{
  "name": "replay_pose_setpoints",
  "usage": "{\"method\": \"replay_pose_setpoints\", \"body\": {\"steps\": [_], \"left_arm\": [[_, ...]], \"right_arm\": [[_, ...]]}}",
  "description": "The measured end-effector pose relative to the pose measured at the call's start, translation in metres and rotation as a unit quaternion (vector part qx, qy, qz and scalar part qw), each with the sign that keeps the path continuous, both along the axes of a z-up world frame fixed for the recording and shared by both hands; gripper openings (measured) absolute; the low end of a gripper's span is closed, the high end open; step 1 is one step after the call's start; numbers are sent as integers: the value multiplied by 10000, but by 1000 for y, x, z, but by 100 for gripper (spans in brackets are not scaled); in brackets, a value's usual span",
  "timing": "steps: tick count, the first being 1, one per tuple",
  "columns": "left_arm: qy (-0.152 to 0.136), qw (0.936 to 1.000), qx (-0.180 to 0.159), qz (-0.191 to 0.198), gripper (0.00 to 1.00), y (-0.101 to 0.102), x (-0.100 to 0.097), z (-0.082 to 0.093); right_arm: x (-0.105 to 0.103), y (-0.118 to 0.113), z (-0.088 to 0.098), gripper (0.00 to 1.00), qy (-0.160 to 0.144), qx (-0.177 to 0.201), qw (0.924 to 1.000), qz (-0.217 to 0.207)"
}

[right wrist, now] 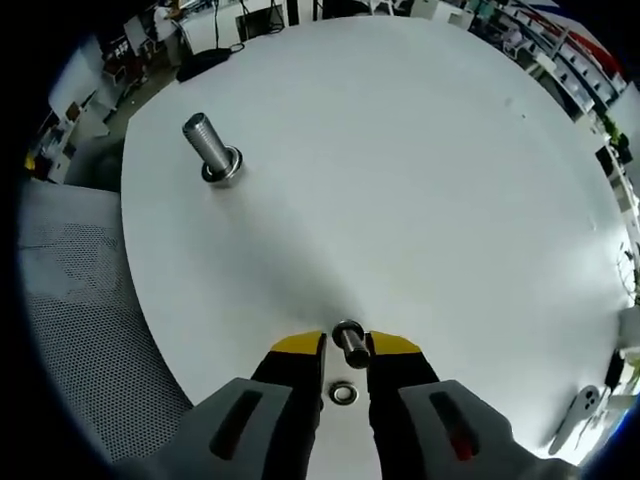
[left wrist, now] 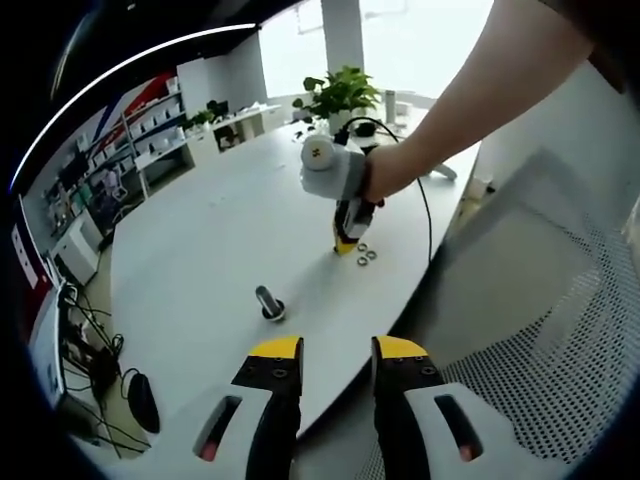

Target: Place the washer onto the threaded stud by aligning its center hole with the stud, sliding it down to the base, and recovering from edge contact or off-axis alignment until the washer reaches the visible bottom stop.

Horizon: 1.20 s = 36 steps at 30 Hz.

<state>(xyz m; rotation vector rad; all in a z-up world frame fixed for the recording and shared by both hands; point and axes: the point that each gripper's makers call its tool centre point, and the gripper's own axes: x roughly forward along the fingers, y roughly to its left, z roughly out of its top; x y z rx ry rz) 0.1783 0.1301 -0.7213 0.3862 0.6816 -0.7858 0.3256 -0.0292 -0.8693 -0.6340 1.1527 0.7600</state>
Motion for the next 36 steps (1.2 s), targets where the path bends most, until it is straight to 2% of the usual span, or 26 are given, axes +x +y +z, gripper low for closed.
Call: {"method": "replay_pose_setpoints", "body": {"steps": [7, 12, 20, 30, 36], "left_arm": [[-37, 9999, -95, 75, 25, 2, 2, 3], [-97, 9998, -148, 47, 26, 0, 2, 6], [-164, 9996, -203, -58, 26, -4, 1, 9], [-142, 9996, -264, -6, 26, -2, 2, 10], [-44, 9996, -293, 5, 26, -2, 2, 8]], "right_arm": [[-7, -8, 9, 21, 41, -89, 10000, -14], [-17, -14, 24, 22, -30, -15, 9997, -225], [-32, -29, 30, 22, -30, 9, 9988, -481], [-40, -41, 31, 22, -19, -60, 9983, -576], [-47, -45, 20, 22, 76, -133, 9981, -593]]}}
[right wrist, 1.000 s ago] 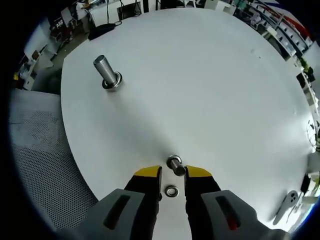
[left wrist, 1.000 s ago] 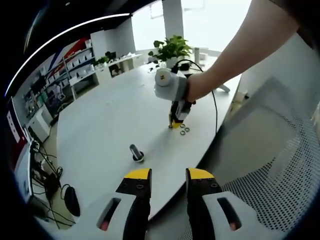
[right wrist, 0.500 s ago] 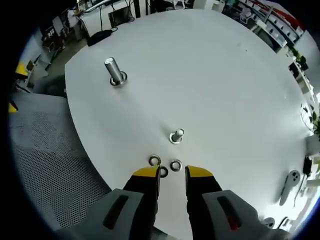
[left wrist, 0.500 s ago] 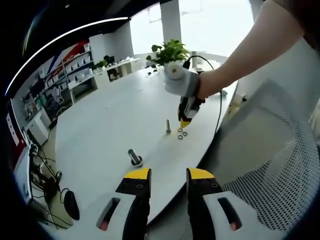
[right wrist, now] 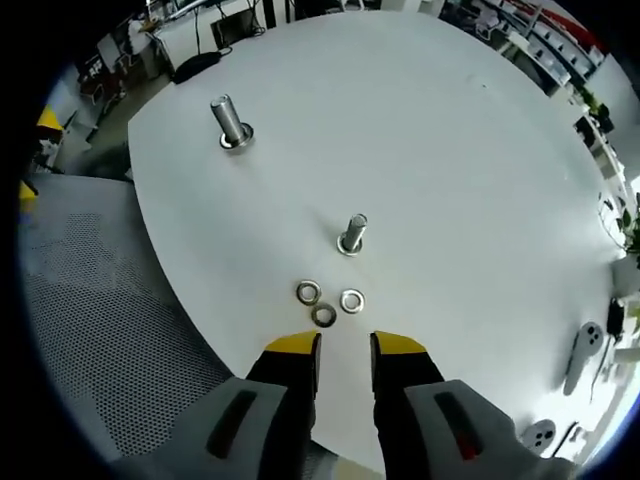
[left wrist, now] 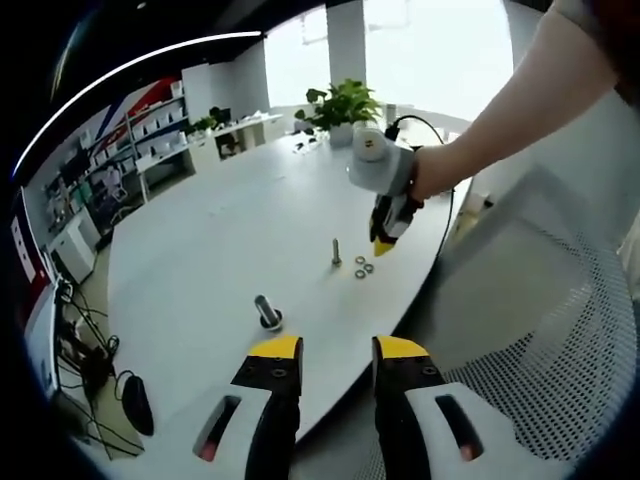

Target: Place the washer onto the threaded stud by aligning its center hole with the stud, sliding it down to the base, and recovering from edge contact or off-axis alignment until the washer reaches the visible bottom stop.

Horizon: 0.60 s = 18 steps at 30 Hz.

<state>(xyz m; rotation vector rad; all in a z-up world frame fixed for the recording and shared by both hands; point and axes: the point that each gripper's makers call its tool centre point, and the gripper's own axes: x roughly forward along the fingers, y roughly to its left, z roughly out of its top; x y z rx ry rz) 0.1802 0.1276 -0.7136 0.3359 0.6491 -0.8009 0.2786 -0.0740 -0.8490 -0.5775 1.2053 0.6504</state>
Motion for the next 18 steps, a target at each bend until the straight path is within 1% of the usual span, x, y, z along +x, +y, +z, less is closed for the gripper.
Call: {"method": "replay_pose_setpoints", "body": {"steps": [3, 7, 11, 14, 18], "left_arm": [[-26, 10000, -11, -37, 26, -1, -2, 1], [-32, 10000, 59, -55, 26, -1, -2, 0], [5, 9999, 76, -75, 26, -1, -3, -2], [-29, 9999, 115, -59, 26, 0, -3, -2], [11, 9997, 193, -139, 26, -2, -4, -5]], "right_arm": [[-5, 6, -3, 22, 52, 214, 9994, -268], [-14, 9, -9, 23, 109, 167, 9997, -167], [-18, 11, -15, 23, 136, 212, 9995, -204], [-20, 11, -18, 23, 168, 212, 9994, -199], [-17, 10, -18, 23, 120, 372, 9985, -396]]}}
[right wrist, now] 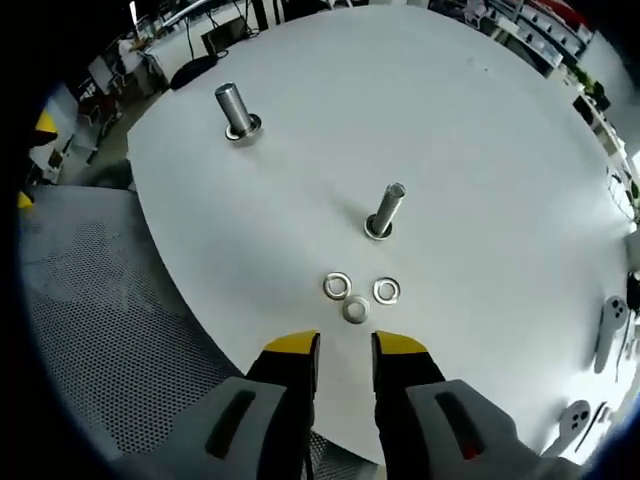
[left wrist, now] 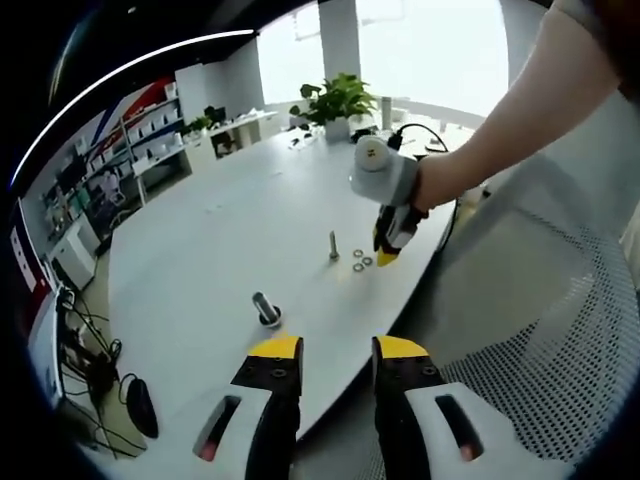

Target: Place the washer onto the threaded stud by aligning its center hole with the stud, sliding it down to the base, and recovering from edge contact or off-axis alignment until the washer reaches the visible bottom stop.

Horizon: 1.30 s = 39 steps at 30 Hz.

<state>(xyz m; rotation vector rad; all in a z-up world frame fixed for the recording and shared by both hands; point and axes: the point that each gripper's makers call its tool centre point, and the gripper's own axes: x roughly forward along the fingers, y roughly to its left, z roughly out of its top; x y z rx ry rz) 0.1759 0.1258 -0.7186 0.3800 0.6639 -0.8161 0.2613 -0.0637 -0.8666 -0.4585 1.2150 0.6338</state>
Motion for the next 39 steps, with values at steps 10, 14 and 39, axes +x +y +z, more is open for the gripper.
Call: {"method": "replay_pose_setpoints", "body": {"steps": [10, 14, 39], "left_arm": [[98, 10000, 14, 0, 26, 0, -1, -3], [122, 9999, 38, -39, 26, 0, -2, -5], [132, 9999, 101, -24, 25, 1, -2, -6]], "right_arm": [[-1, -6, -11, 23, 57, -55, 10000, 9], [4, -5, -11, 21, 9, -84, 10000, 27], [13, 12, -13, 15, 414, -610, 9922, 1005]]}}
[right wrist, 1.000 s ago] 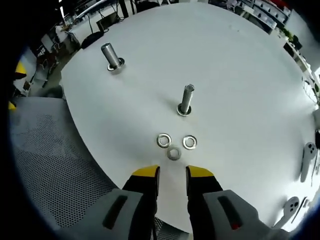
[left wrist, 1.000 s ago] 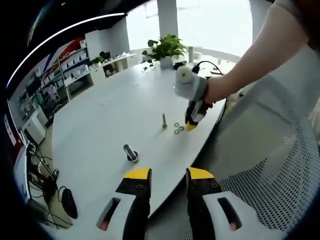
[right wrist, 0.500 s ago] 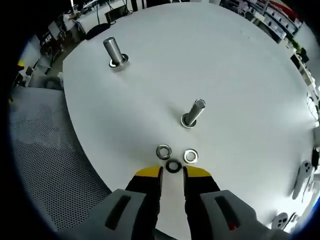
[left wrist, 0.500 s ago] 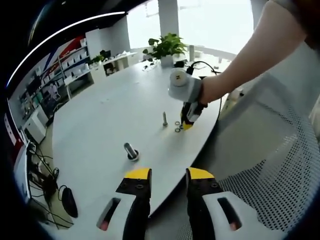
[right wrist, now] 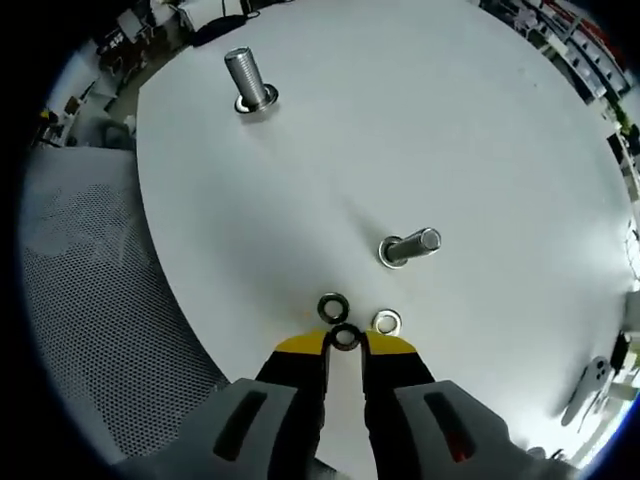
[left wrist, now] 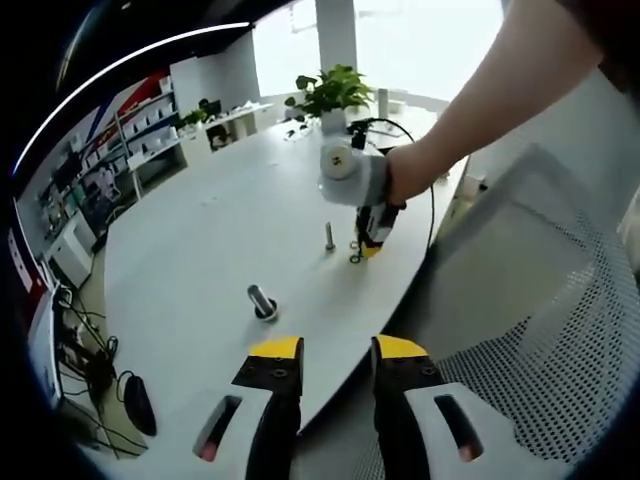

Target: Place the washer onto the threaded stud by aligning its center hole with the stud, sliding it down to the base, and recovering from edge contact or off-axis alignment until the washer reaches the visible bottom stop.

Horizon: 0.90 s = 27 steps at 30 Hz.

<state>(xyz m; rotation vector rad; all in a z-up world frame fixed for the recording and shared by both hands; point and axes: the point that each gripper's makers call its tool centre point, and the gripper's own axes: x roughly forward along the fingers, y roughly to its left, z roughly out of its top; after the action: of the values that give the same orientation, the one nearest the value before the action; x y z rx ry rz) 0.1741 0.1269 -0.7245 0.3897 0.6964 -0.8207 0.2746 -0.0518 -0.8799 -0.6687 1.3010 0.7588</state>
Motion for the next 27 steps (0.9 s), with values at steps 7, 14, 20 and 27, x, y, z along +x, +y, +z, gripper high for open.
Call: {"method": "replay_pose_setpoints", "body": {"steps": [7, 14, 20, 27], "left_arm": [[-25, 10000, 26, 38, 25, 2, 1, 0], [-40, 10000, 38, 50, 25, 2, 1, 0], [-37, 10000, 39, 48, 25, 2, 1, 0], [-78, 10000, 22, 53, 25, 2, 2, 2]], "right_arm": [[-1, 0, 1, 14, -357, 140, 9990, -208], [-5, -4, 2, 14, -462, 454, 9969, -439], [-10, -1, 2, 14, -345, 484, 9972, -446], [-2, 5, 18, 14, -490, 631, 9957, -465]]}}
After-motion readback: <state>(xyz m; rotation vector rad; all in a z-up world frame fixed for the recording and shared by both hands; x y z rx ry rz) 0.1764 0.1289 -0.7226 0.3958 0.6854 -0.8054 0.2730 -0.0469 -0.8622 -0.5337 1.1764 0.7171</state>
